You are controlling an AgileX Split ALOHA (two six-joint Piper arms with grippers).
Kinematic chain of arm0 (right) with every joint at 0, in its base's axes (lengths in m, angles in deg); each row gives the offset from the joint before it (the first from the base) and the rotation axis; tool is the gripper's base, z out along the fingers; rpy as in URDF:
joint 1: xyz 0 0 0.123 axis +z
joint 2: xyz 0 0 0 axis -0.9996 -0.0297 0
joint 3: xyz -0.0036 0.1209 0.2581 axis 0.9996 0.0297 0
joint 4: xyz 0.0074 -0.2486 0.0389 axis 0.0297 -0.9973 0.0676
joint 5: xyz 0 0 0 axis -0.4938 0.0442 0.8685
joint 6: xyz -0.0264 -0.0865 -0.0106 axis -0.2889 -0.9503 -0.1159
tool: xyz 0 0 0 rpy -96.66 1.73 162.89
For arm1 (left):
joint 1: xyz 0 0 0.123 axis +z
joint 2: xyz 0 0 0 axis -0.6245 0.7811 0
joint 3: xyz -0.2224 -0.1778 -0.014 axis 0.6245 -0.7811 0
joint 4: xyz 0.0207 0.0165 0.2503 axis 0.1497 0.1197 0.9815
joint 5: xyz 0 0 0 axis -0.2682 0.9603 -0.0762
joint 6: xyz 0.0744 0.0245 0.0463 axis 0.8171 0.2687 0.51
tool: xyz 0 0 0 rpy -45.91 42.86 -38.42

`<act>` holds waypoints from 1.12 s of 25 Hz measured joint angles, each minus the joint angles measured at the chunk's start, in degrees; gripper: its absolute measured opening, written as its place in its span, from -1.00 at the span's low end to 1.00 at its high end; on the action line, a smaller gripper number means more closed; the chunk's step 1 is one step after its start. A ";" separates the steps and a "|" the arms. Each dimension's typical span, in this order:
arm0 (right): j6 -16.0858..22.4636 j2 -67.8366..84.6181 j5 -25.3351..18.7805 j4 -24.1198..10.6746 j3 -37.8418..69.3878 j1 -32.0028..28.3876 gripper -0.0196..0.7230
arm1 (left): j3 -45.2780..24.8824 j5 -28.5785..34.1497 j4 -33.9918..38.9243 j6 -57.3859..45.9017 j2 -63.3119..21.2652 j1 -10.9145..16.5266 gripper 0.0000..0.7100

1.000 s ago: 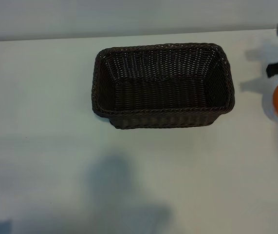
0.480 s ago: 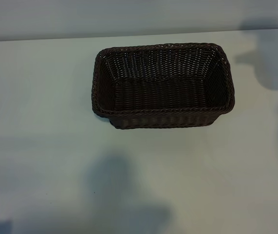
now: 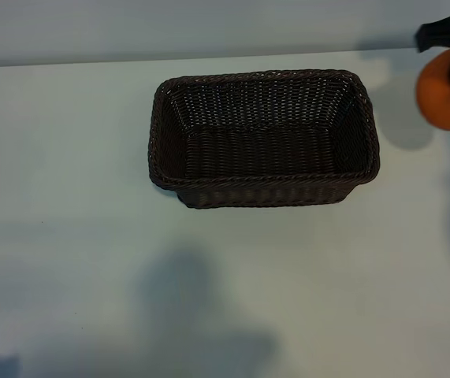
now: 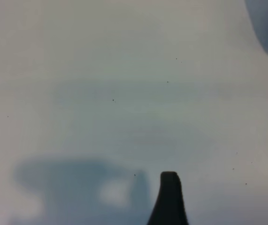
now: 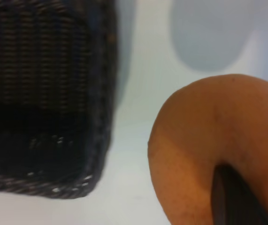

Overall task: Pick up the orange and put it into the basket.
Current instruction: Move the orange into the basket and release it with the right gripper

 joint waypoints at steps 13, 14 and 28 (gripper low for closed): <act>1.89 -9.11 -2.86 -0.37 -12.18 15.17 -0.71 | 0.00 0.00 0.00 -0.16 0.00 0.00 0.67; 1.89 -10.34 -2.90 -0.36 -13.37 16.12 -0.71 | 0.00 0.00 0.00 -0.16 0.00 0.00 0.67; 1.89 -22.56 -2.62 -1.21 -21.99 19.49 -0.72 | 0.00 0.00 0.00 -0.16 0.00 0.00 0.67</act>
